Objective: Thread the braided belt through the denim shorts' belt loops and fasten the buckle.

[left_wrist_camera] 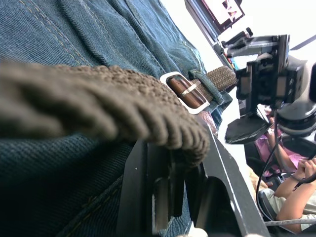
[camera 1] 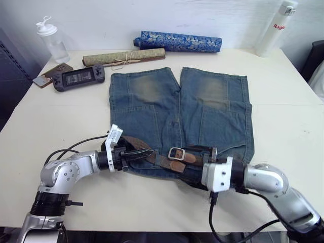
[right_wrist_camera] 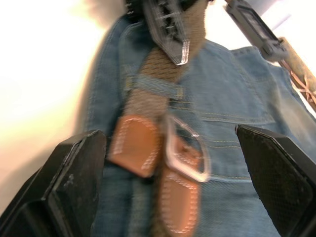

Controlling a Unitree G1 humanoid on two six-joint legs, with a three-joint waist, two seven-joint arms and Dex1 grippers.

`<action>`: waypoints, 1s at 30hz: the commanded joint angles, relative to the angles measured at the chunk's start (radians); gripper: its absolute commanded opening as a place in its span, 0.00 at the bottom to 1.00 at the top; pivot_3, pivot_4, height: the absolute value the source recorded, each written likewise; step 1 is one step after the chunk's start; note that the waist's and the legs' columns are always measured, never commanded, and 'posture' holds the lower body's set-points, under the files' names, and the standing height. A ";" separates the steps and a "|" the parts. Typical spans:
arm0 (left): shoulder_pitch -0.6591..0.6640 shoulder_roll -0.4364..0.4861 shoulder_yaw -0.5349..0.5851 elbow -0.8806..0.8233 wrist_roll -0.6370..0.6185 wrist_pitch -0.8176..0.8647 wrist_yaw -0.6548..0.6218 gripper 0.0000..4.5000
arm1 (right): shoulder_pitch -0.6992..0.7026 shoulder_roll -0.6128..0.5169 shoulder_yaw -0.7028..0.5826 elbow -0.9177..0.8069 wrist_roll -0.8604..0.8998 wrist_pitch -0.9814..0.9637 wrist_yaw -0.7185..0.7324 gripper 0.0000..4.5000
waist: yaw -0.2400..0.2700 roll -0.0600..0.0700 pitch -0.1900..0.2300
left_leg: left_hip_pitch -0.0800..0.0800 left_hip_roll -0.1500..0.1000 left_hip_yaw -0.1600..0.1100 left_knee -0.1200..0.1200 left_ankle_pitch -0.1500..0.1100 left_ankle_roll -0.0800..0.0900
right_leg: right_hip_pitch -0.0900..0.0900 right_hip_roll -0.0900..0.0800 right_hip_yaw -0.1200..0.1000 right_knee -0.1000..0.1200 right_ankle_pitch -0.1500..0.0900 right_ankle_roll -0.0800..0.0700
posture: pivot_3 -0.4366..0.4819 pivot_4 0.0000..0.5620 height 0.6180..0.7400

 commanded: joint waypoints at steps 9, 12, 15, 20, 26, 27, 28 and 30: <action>-0.014 -0.010 0.015 -0.044 -0.002 0.026 -0.011 0.00 | 0.003 0.079 -0.006 0.070 -0.154 -0.208 -0.117 0.99 | -0.003 0.000 0.000 | 0.000 -0.001 0.000 0.002 0.002 0.000 | 0.000 0.000 0.001 0.004 -0.001 -0.003 | 0.48 0.27 0.16; -0.015 -0.013 0.017 -0.039 0.001 0.029 -0.011 0.00 | 0.001 0.082 -0.005 0.062 -0.153 -0.215 -0.112 0.99 | -0.003 0.000 0.000 | 0.000 -0.001 0.000 0.002 0.003 -0.001 | 0.000 0.000 0.000 0.007 -0.001 -0.004 | 0.48 0.27 0.16; -0.017 -0.016 0.017 -0.037 0.004 0.029 -0.012 0.00 | -0.001 0.083 -0.011 0.063 -0.157 -0.226 -0.114 0.99 | -0.003 0.000 0.000 | 0.000 -0.001 0.000 0.002 0.003 -0.001 | 0.000 0.000 0.000 0.007 -0.001 -0.004 | 0.48 0.27 0.16; -0.018 -0.018 0.018 -0.032 0.009 0.030 -0.013 0.00 | -0.007 0.083 -0.014 0.061 -0.156 -0.228 -0.112 0.99 | -0.003 0.000 0.000 | 0.000 -0.001 0.000 0.002 0.003 -0.001 | 0.000 0.000 0.000 0.007 -0.001 -0.004 | 0.48 0.27 0.16; -0.019 -0.019 0.019 -0.026 0.018 0.027 -0.019 0.00 | 0.000 0.074 -0.018 0.066 -0.160 -0.236 -0.109 0.74 | -0.003 0.000 0.000 | 0.000 -0.001 0.000 0.002 0.003 -0.001 | 0.000 0.000 0.000 0.008 -0.001 -0.004 | 0.48 0.27 0.16; -0.019 -0.019 0.019 -0.026 0.020 0.027 -0.019 0.00 | 0.000 0.073 -0.018 0.066 -0.162 -0.237 -0.110 0.63 | -0.003 0.000 0.000 | 0.000 -0.001 0.000 0.002 0.003 -0.001 | 0.000 0.000 0.000 0.008 -0.001 -0.004 | 0.48 0.27 0.16; -0.019 -0.019 0.019 -0.026 0.021 0.027 -0.020 0.00 | 0.000 0.074 -0.019 0.066 -0.162 -0.238 -0.111 0.50 | -0.003 0.000 0.000 | 0.000 -0.001 0.000 0.003 0.003 -0.001 | 0.000 0.000 0.000 0.008 -0.001 -0.004 | 0.48 0.27 0.16; -0.019 -0.019 0.019 -0.025 0.022 0.027 -0.021 0.00 | 0.001 0.076 -0.020 0.064 -0.163 -0.236 -0.112 0.35 | -0.003 0.000 0.000 | 0.000 -0.001 0.000 0.003 0.003 -0.001 | 0.000 0.000 0.000 0.008 -0.001 -0.004 | 0.48 0.27 0.16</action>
